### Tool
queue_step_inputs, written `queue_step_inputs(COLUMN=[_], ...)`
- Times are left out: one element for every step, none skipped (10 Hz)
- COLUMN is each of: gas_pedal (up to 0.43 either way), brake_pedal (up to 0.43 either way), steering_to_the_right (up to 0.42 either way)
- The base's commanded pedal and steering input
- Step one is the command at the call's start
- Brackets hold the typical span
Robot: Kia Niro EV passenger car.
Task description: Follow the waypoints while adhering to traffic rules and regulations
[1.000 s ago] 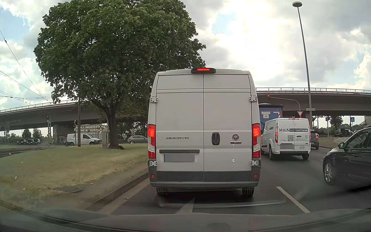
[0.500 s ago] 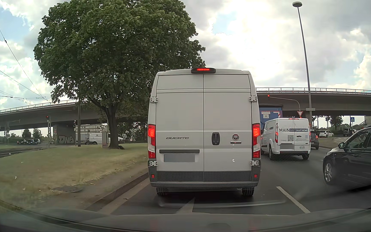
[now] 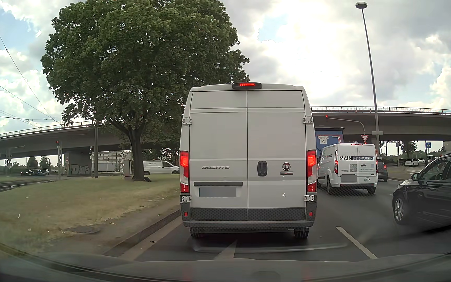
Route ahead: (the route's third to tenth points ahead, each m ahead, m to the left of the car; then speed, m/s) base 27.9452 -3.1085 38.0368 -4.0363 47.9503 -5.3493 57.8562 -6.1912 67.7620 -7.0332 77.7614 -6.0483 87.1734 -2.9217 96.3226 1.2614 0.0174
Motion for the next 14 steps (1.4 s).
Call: queue_step_inputs(gas_pedal=[0.000,0.000,0.000,0.000,0.000,0.000,0.000,0.000,0.000,0.000,0.000,0.000,0.000,0.000], brake_pedal=[0.323,0.317,0.317,0.317,0.317,0.317,0.317,0.323,0.323,0.317,0.317,0.317,0.317,0.323], steering_to_the_right=[0.050,0.050,0.050,0.050,0.050,0.050,0.050,0.050,0.050,0.050,0.047,0.041,0.031,0.019])
